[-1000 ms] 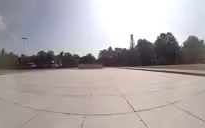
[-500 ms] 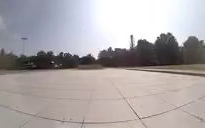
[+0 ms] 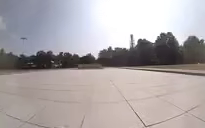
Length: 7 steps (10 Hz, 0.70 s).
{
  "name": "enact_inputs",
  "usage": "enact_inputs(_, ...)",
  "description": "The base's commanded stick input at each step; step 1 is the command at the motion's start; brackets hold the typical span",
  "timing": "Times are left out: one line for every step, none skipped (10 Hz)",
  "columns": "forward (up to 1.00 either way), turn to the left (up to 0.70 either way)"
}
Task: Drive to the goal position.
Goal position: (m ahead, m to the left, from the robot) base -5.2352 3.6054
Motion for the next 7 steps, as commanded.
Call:
enact_inputs(0.7, 0.0)
enact_inputs(0.7, 0.0)
enact_inputs(0.7, 0.0)
enact_inputs(0.7, 0.0)
enact_inputs(0.7, 0.0)
enact_inputs(0.7, 0.0)
enact_inputs(0.7, 0.0)
